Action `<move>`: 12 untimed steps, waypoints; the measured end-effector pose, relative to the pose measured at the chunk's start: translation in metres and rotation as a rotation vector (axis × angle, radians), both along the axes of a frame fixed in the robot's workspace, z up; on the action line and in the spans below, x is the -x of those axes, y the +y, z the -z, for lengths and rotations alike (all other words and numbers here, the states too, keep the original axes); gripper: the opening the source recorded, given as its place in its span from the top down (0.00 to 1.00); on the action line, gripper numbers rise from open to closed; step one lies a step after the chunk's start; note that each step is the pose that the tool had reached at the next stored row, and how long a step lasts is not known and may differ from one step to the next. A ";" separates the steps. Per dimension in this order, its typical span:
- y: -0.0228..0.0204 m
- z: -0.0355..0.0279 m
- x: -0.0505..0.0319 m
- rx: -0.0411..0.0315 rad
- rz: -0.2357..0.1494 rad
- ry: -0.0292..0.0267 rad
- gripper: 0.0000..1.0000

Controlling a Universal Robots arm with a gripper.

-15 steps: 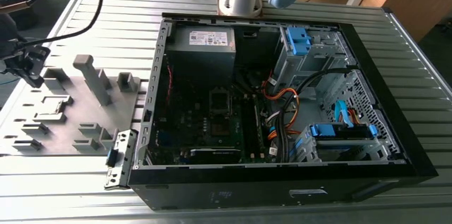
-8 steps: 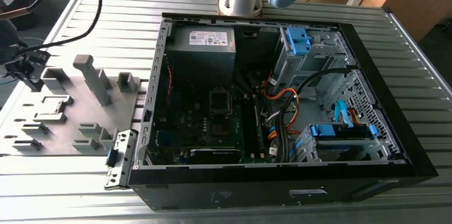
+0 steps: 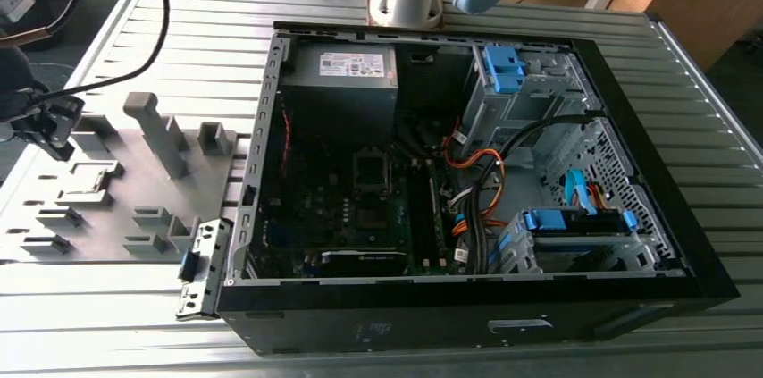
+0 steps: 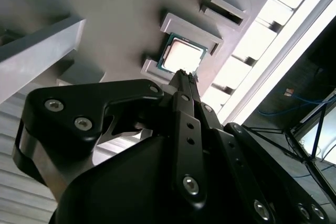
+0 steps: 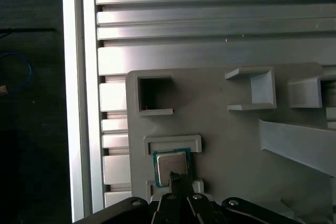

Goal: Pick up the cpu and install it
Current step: 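Pick up the cpu and move it towards the insertion slot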

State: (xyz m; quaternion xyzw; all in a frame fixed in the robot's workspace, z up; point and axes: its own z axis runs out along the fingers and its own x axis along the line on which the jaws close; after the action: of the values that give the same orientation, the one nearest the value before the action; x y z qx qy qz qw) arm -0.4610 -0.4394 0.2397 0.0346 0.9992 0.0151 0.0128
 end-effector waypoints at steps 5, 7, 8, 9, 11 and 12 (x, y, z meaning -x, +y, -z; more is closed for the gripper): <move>-0.0010 0.0091 0.0036 -0.0001 0.000 -0.0002 0.89; -0.0015 0.0128 0.0045 -0.0001 0.000 -0.0002 0.89; -0.0018 0.0145 0.0046 0.0000 0.000 0.0000 0.89; -0.0022 0.0163 0.0047 -0.0001 0.000 -0.0001 0.89; -0.0029 0.0193 0.0047 0.0000 0.000 -0.0001 0.89; -0.0033 0.0206 0.0047 0.0000 0.000 -0.0001 0.89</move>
State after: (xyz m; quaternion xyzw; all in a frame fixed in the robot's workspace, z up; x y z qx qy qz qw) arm -0.4658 -0.4427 0.2191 0.0346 0.9992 0.0152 0.0128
